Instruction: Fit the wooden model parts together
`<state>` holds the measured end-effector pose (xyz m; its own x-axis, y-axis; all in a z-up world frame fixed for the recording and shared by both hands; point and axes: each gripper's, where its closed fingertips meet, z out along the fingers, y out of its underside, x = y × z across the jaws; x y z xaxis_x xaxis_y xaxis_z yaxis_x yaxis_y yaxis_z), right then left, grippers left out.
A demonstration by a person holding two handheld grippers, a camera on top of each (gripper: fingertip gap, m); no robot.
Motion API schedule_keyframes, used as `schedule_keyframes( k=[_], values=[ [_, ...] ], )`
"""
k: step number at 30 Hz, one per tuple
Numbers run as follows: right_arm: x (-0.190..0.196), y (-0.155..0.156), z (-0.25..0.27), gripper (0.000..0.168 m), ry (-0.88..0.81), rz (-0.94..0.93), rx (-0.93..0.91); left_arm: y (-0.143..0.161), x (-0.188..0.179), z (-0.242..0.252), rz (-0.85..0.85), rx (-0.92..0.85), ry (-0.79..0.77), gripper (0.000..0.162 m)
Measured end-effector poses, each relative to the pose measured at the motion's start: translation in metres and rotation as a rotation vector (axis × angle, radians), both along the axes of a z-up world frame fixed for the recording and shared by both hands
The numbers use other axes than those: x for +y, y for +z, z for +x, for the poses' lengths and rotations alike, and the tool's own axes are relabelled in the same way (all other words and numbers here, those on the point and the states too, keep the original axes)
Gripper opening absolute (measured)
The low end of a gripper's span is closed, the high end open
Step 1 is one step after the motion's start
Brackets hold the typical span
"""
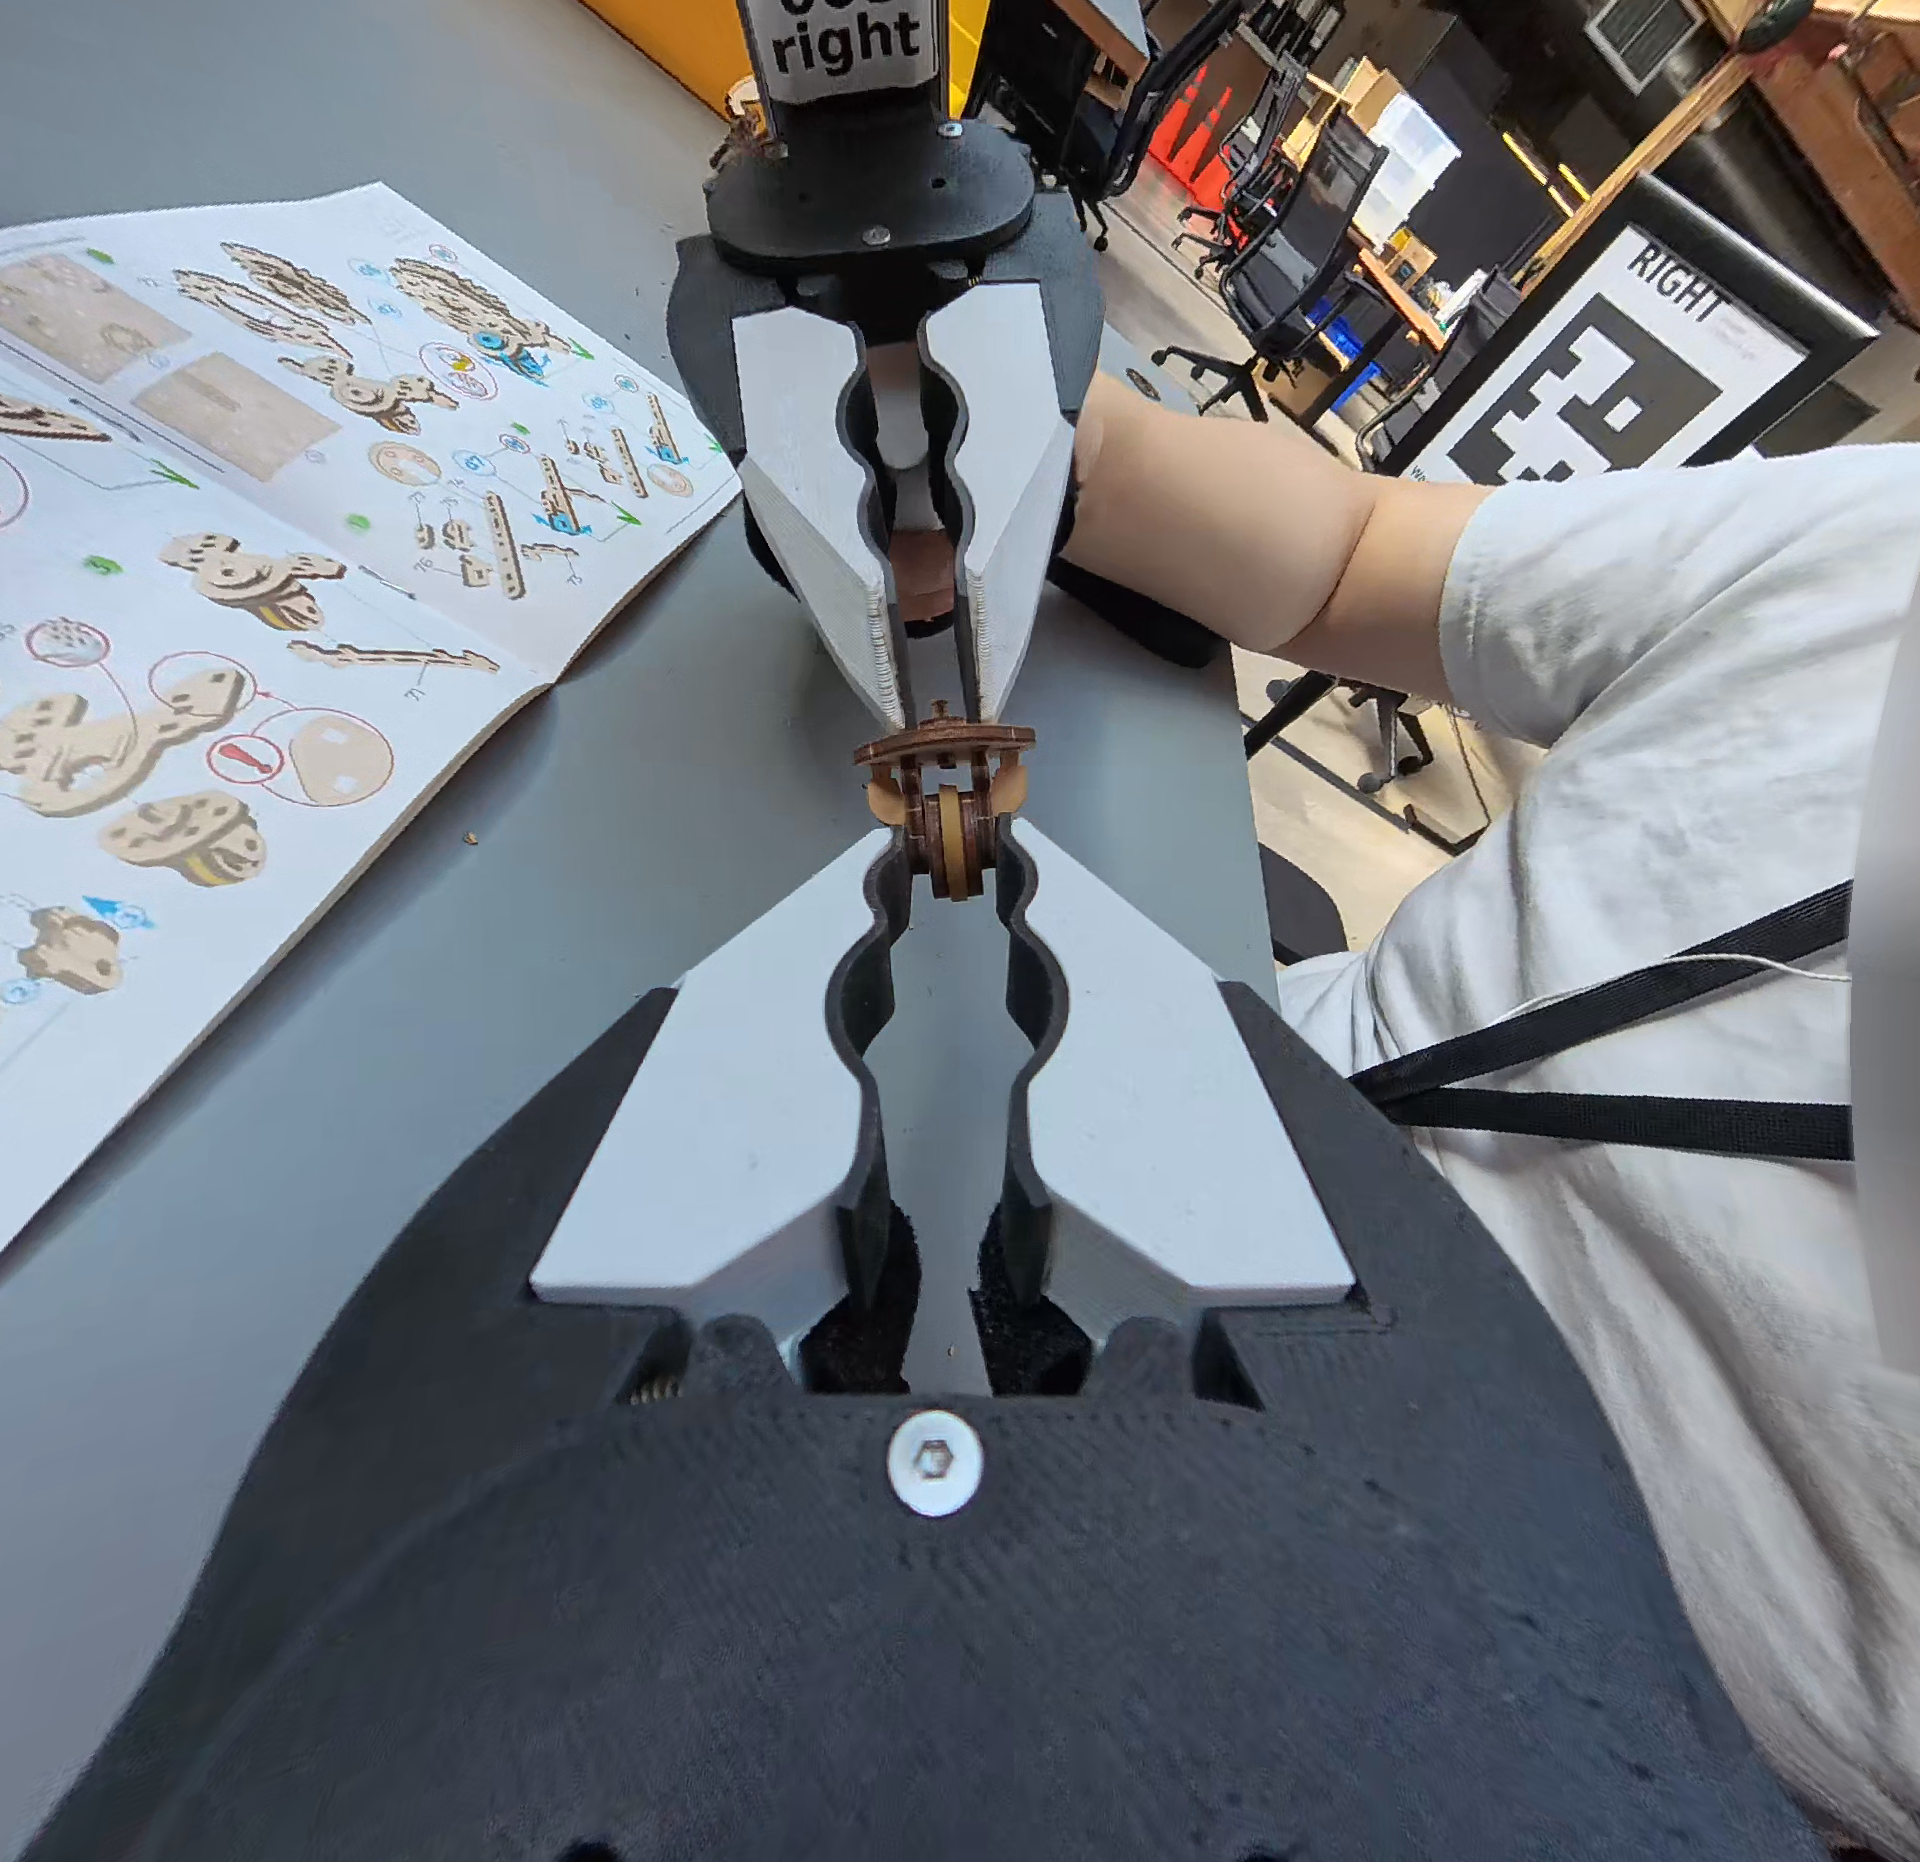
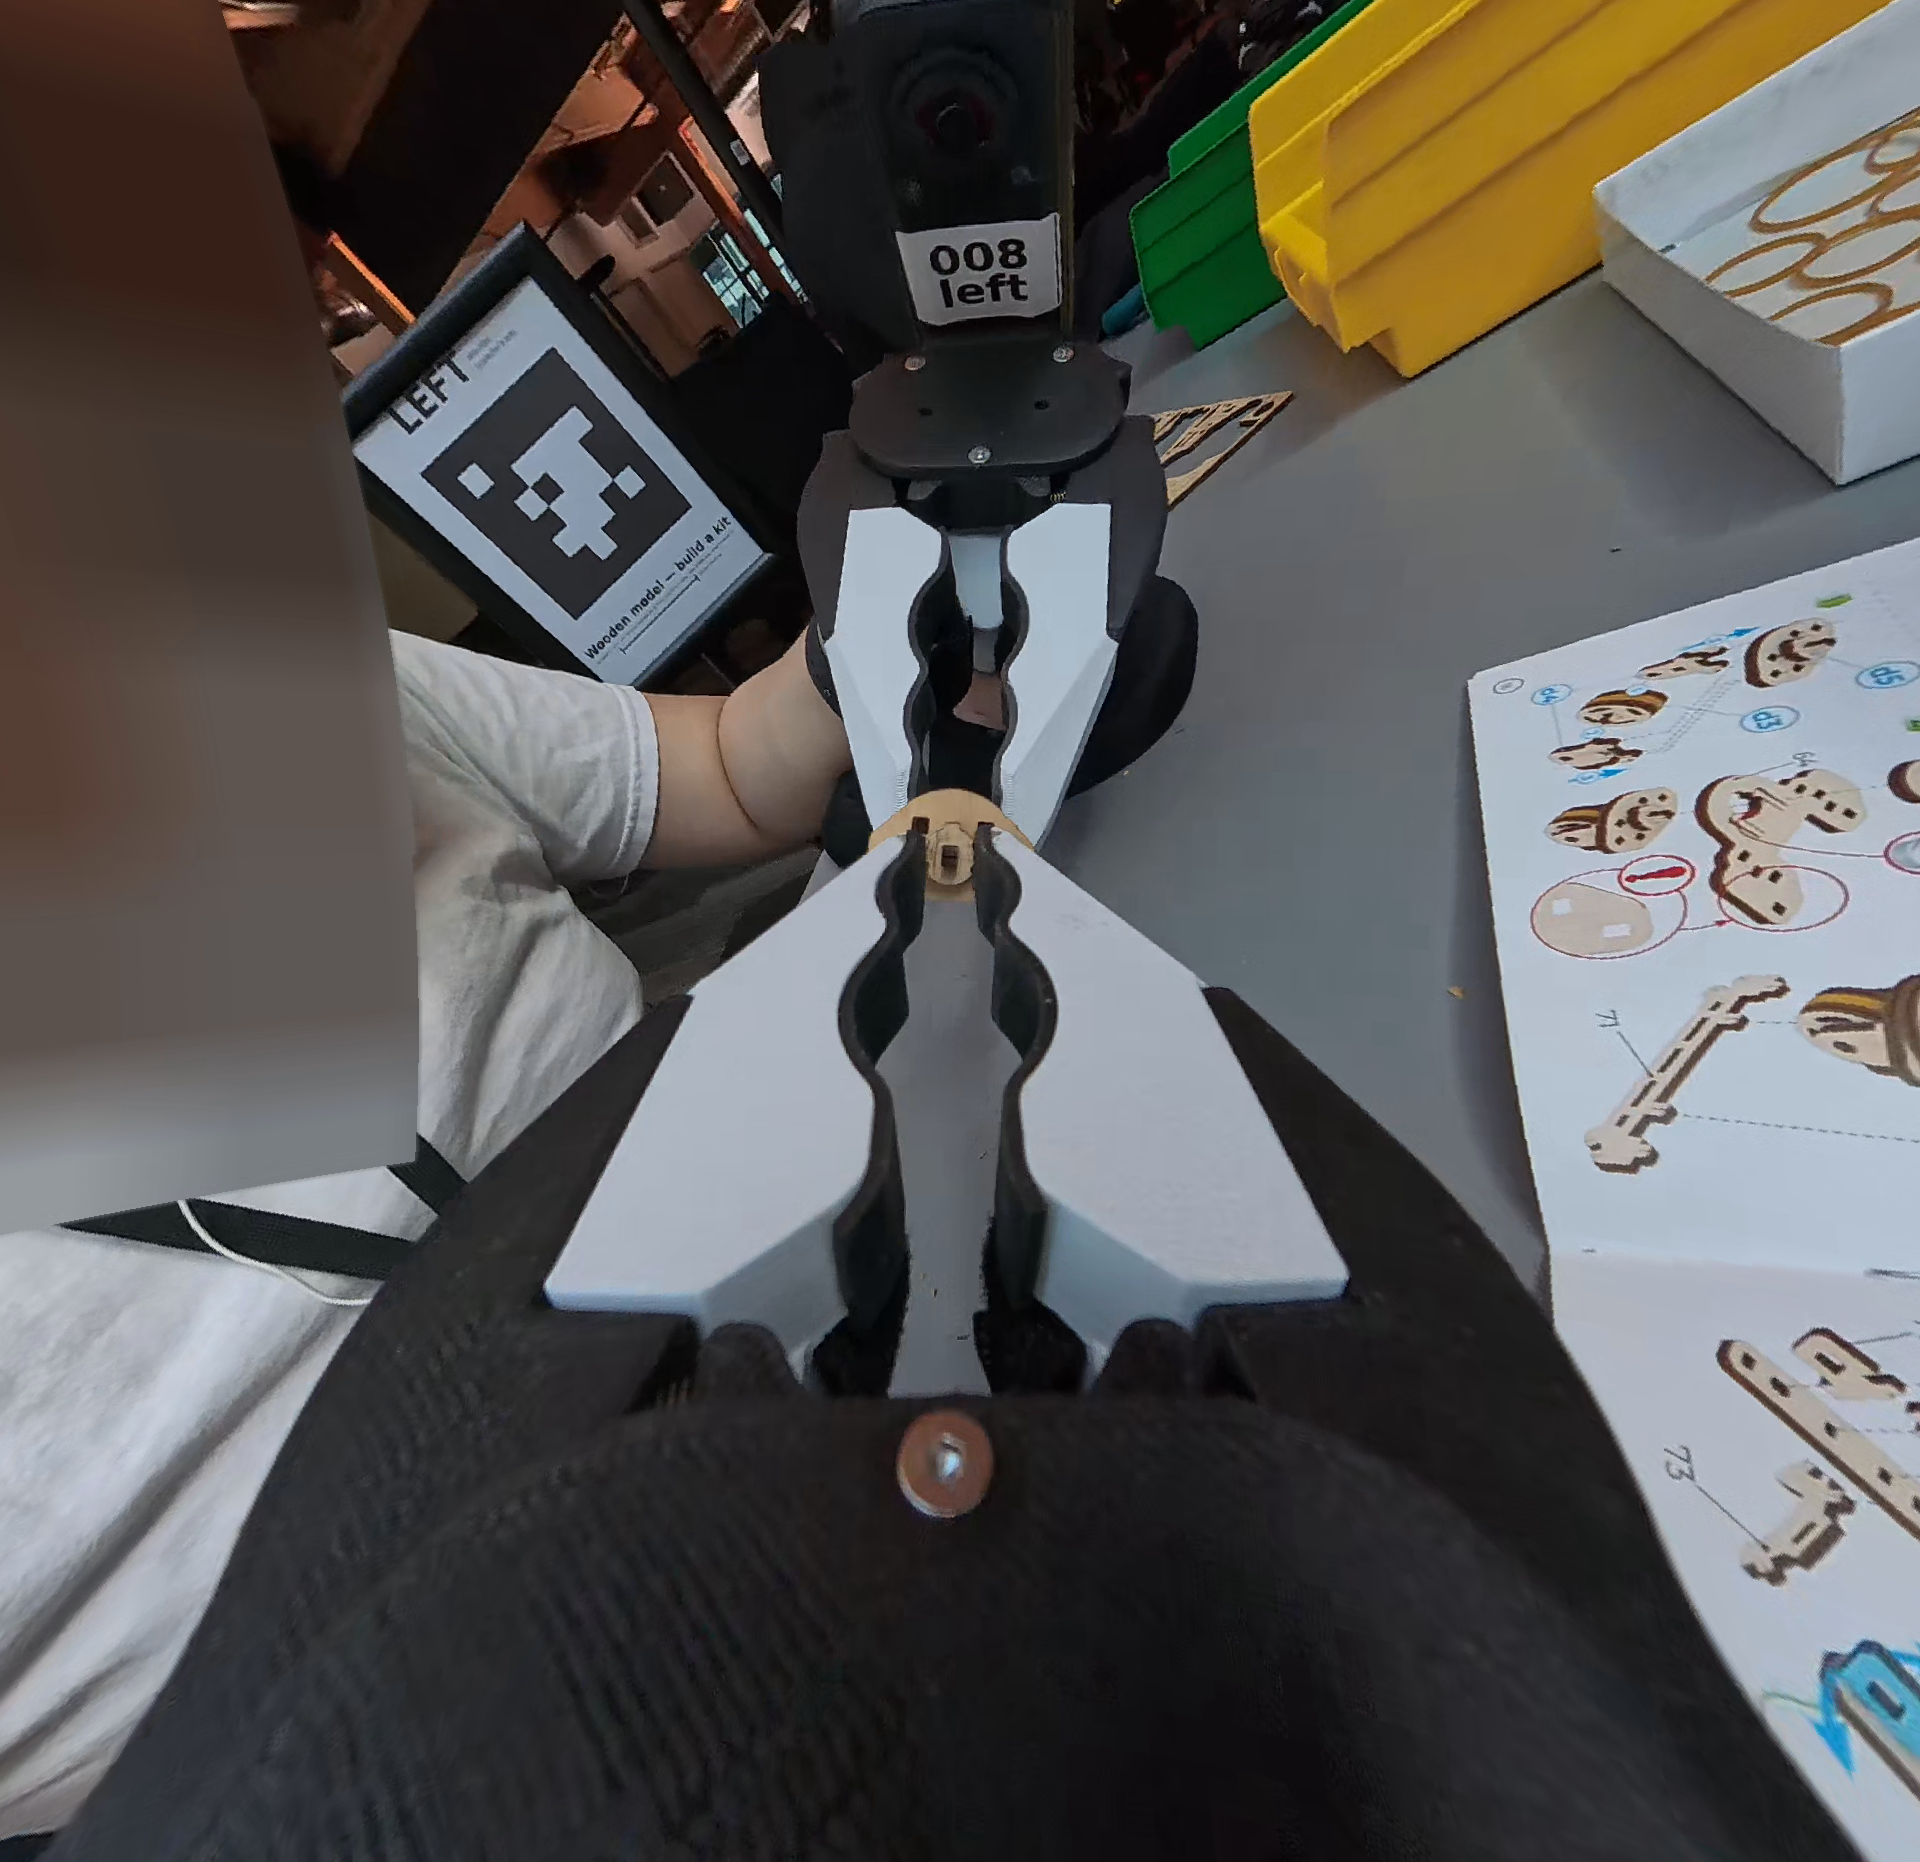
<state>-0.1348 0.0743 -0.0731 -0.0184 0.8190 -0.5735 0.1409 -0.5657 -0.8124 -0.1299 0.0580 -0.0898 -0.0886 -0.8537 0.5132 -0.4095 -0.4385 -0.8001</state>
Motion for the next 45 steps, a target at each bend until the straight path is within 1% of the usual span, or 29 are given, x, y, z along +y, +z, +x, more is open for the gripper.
schedule_keyframes(
  k=[8,15,22,28,30,35,40,45],
  values=[
    [0.004,0.003,-0.006,0.008,-0.012,-0.168,0.050,-0.001,0.001,-0.003,-0.053,0.018,0.014,0.014],
    [0.008,0.004,-0.004,0.008,-0.025,-0.196,0.065,0.002,0.009,-0.004,-0.080,-0.004,0.053,0.014],
    [0.009,0.000,-0.004,0.008,-0.044,-0.115,0.013,-0.001,0.009,-0.004,-0.076,0.011,0.058,0.014],
    [0.007,0.002,-0.004,0.008,-0.035,-0.083,0.018,0.000,0.009,-0.004,-0.062,0.005,0.056,0.014],
    [0.007,0.005,-0.003,0.008,-0.029,-0.075,0.041,0.003,0.009,-0.004,-0.041,-0.008,0.059,0.014],
    [0.004,0.008,-0.002,0.008,-0.012,-0.007,0.067,0.005,0.009,-0.002,0.121,-0.002,0.069,0.014],
    [0.007,0.006,0.000,0.008,-0.017,-0.013,0.063,0.003,0.012,-0.002,0.237,0.022,0.094,0.014],
    [0.005,0.005,0.000,0.008,-0.005,0.003,0.061,0.003,0.010,-0.001,0.237,0.026,0.083,0.014]
  ],
)
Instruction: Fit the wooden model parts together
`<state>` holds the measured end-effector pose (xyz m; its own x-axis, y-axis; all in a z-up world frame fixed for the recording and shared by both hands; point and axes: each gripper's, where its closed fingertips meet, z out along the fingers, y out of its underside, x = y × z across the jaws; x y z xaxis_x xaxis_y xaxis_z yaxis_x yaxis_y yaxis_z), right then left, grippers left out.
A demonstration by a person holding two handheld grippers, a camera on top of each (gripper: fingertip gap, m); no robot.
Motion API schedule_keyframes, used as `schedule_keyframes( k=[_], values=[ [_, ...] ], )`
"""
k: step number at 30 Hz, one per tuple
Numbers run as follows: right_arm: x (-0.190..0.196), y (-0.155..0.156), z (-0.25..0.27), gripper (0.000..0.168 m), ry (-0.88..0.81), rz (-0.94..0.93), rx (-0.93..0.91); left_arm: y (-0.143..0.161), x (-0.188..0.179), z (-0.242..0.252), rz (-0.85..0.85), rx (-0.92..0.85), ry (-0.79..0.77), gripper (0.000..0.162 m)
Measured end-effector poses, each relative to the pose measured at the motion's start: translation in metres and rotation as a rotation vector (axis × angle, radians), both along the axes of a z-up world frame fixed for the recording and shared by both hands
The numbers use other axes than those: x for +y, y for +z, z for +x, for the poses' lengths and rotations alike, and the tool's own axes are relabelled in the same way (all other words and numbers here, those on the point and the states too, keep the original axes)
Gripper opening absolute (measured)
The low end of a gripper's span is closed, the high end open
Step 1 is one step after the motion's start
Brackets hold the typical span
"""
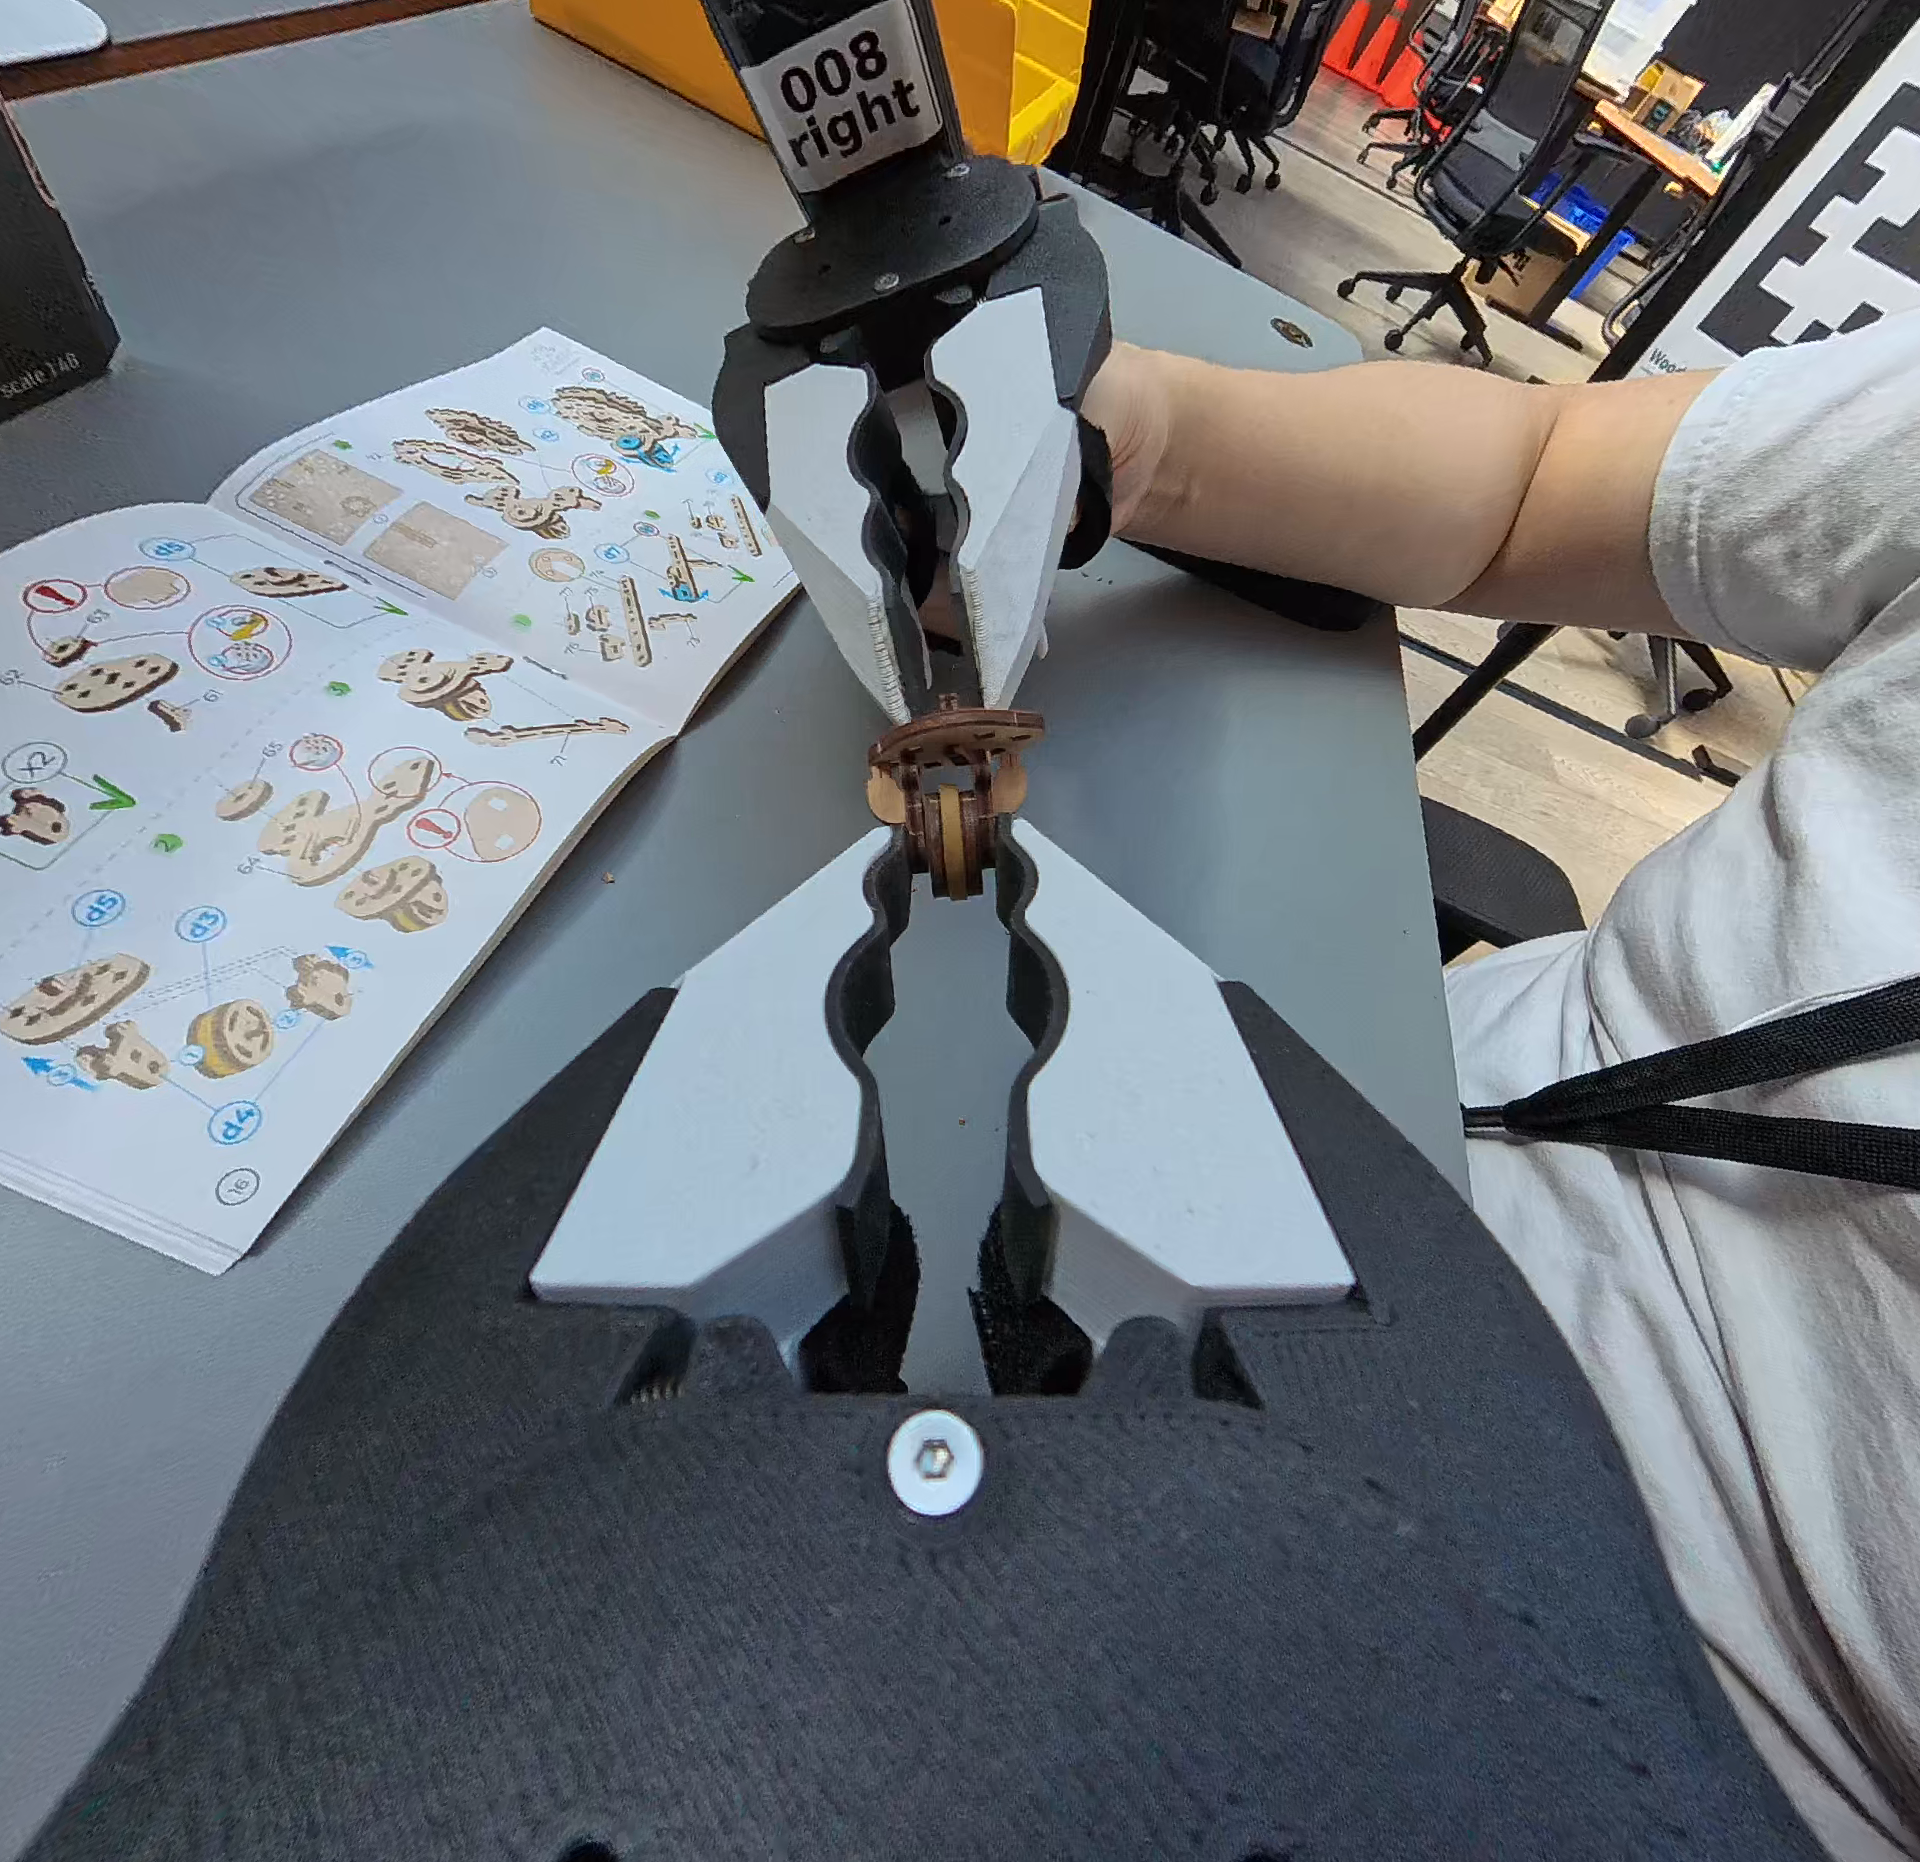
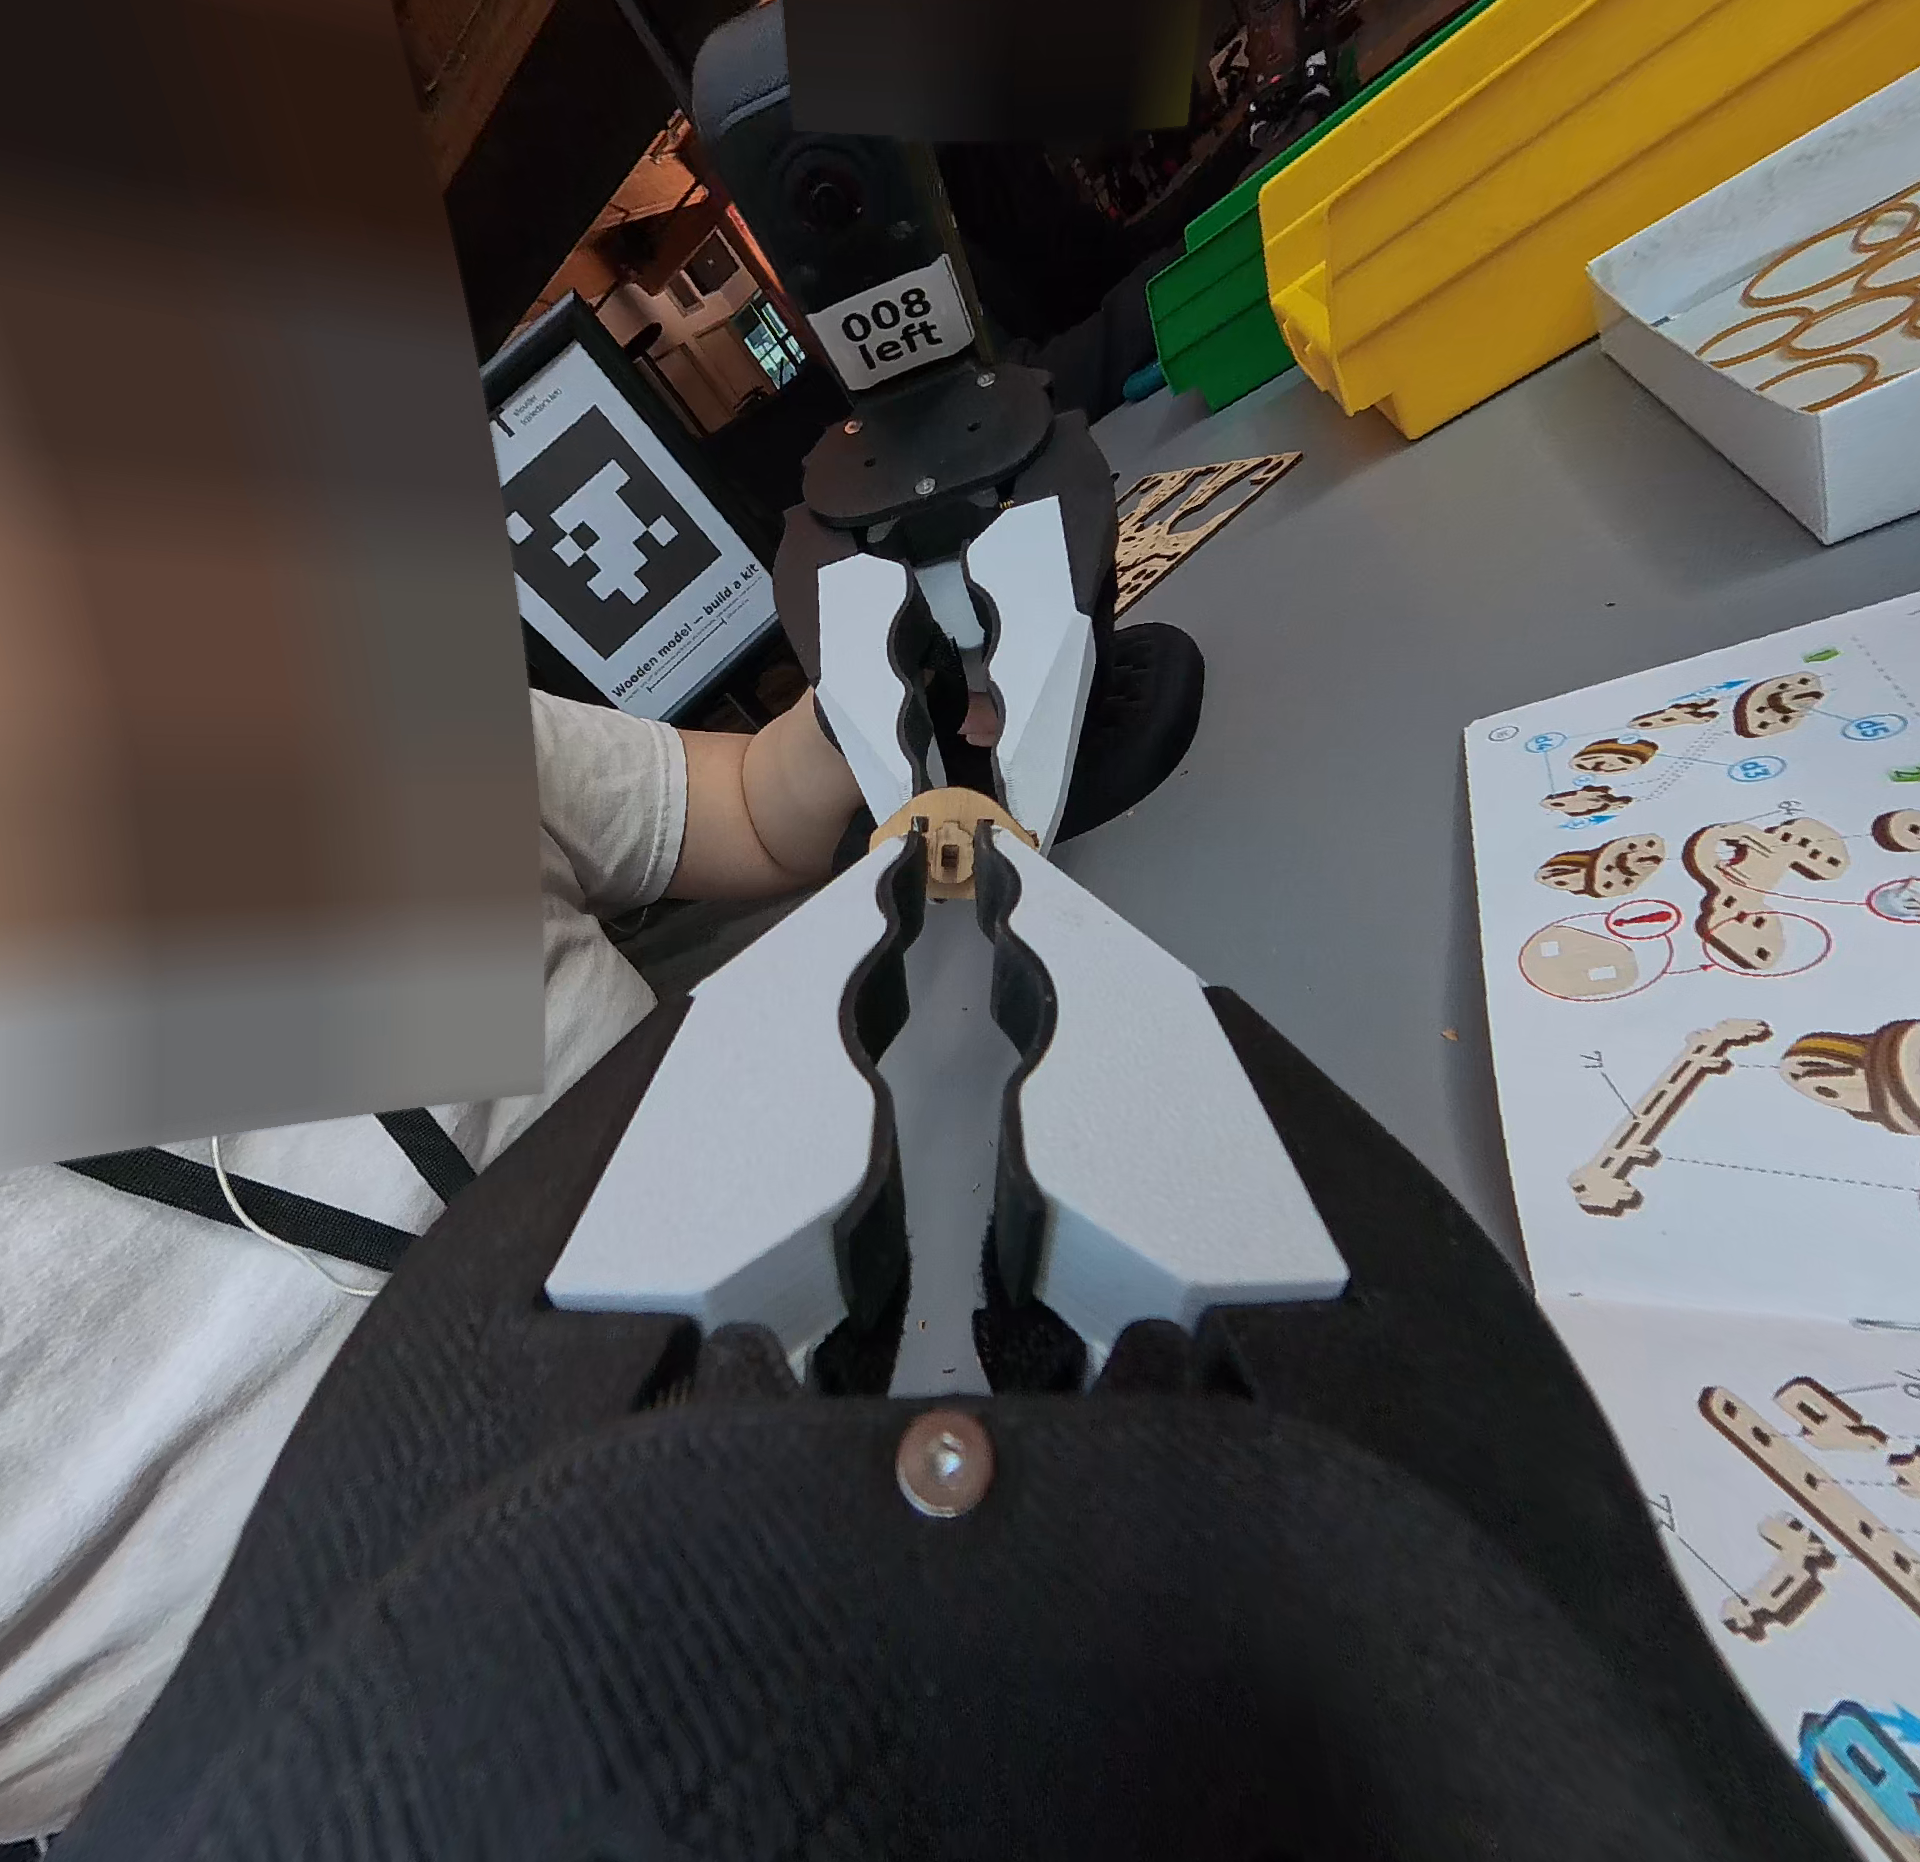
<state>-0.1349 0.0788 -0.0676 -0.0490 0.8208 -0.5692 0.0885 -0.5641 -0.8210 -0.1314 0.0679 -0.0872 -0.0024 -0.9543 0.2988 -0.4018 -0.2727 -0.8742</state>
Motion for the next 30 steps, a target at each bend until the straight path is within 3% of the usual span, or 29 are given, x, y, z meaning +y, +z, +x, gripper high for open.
schedule_keyframes(
  k=[20,30],
  values=[
    [0.000,-0.001,-0.003,0.008,-0.024,0.018,-0.042,0.000,-0.004,-0.001,-0.130,-0.020,-0.029,0.014],
    [0.003,-0.008,-0.003,0.008,-0.054,0.050,-0.112,-0.005,0.000,-0.002,-0.108,0.010,-0.011,0.014]
  ],
)
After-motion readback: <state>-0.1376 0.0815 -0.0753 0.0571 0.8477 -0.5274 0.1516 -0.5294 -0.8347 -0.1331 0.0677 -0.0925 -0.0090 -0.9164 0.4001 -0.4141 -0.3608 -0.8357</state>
